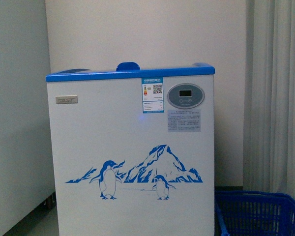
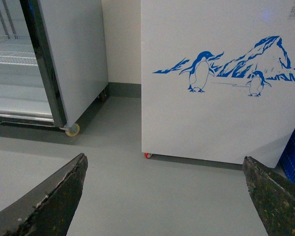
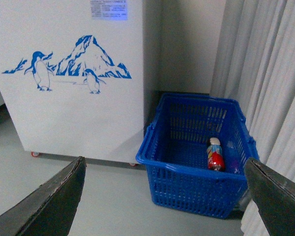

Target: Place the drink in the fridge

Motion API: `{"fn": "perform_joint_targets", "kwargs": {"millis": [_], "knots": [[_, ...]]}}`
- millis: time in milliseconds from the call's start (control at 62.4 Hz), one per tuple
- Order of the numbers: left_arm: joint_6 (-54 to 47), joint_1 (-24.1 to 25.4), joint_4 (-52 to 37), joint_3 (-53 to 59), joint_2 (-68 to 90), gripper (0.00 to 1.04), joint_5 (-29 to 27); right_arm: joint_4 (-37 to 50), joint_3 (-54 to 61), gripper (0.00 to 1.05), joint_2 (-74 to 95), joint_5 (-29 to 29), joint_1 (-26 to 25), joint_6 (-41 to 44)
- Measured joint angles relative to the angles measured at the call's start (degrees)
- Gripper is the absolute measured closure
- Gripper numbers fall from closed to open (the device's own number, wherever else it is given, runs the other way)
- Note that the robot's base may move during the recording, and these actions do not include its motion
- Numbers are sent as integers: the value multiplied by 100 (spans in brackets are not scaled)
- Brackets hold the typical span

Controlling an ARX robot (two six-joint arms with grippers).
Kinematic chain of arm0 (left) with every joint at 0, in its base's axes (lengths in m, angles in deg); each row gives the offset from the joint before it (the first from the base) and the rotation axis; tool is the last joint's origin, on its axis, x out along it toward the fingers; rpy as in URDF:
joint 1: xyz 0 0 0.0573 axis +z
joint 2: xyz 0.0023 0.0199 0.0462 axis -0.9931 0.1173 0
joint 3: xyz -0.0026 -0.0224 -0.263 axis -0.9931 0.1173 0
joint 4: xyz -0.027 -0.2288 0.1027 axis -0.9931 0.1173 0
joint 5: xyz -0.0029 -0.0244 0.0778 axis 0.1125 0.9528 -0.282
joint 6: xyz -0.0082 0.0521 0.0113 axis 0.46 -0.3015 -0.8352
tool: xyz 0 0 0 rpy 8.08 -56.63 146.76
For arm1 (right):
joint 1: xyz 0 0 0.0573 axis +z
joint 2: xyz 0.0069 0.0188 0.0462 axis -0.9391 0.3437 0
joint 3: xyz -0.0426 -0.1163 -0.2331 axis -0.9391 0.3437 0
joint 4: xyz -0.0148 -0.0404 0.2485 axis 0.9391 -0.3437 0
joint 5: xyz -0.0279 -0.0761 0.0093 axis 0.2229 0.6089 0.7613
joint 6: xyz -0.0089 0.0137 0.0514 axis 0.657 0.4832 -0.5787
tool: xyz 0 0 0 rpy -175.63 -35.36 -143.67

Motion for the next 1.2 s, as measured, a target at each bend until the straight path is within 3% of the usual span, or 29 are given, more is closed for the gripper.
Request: {"fn": "perform_joint_targets", "kwargs": {"millis": [1202], "knots": [[0,0,0,0,0,8,2,0,0,8,0,4,2,-2]]}}
